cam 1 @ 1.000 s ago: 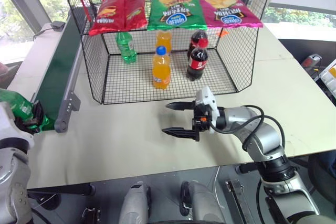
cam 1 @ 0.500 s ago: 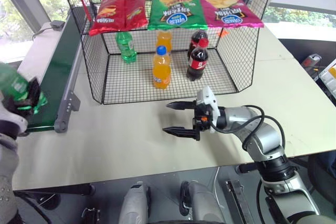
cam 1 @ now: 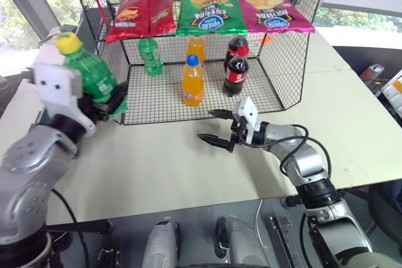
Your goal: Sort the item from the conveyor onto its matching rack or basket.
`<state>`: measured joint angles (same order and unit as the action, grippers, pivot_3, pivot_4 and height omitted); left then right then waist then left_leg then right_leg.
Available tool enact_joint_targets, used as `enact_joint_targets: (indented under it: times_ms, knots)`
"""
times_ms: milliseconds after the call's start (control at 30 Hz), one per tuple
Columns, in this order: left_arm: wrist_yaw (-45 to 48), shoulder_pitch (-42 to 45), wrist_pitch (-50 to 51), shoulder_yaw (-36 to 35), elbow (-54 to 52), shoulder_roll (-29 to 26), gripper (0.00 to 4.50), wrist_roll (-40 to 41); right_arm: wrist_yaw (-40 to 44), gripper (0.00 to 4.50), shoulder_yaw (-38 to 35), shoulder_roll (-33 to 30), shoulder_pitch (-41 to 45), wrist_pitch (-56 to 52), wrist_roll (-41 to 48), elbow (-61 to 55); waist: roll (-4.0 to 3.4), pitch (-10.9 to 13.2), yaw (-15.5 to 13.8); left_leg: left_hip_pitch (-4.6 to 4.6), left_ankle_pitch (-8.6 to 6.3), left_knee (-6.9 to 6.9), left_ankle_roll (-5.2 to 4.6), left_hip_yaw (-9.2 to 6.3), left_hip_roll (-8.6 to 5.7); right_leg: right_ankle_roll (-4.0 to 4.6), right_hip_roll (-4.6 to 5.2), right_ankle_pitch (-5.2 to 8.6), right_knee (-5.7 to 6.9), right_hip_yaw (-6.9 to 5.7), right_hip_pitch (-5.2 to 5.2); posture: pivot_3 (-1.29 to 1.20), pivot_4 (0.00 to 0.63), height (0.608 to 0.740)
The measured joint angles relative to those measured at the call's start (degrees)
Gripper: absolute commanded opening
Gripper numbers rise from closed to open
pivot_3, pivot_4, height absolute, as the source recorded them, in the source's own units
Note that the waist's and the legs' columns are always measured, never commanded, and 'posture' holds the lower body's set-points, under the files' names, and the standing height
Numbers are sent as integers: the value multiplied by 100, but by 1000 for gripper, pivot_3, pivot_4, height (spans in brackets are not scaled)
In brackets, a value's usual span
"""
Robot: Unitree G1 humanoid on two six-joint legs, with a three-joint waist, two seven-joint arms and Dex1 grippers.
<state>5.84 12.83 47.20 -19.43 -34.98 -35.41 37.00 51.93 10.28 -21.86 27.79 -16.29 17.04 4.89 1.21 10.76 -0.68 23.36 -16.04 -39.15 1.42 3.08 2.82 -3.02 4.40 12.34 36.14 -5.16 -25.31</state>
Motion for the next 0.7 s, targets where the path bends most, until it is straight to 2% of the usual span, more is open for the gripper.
enact_joint_targets:
  times_ms: [200, 367, 467, 700]
  knots:
    - [73, 652, -731, 987, 1354, 628, 2939, -950, -77, 4500, 7, 5, -16, 170, -206, 107, 0, 2, -14, 4, 0, 2, 0, 2, 0, -2, 2, -1, -5, -1, -1, 0, 150, 740]
    - [-18, 1402, -1460, 1635, 2364, 1373, 2939, -1686, -91, 4500, 8, 19, -18, 152, -232, 83, 0, 1, -8, 3, 0, 1, -1, 5, -2, -5, 4, -2, -2, -1, 0, 0, 150, 740]
    - [-103, 1704, -1763, 1853, 3024, 1653, 2939, -2079, -94, 4500, 5, 21, -4, 76, -232, 81, 0, 1, 21, 1, 0, 2, -1, 6, 0, -5, 1, -3, 0, -1, -2, 0, 150, 740]
    - [-282, 1961, -2135, 1874, 4221, 2040, 2939, -2648, -344, 4500, -2, 62, 217, -24, -312, 57, 0, 2, 6, 3, 1, 3, -1, 6, 1, -6, 2, -3, 1, -2, -3, 0, 150, 740]
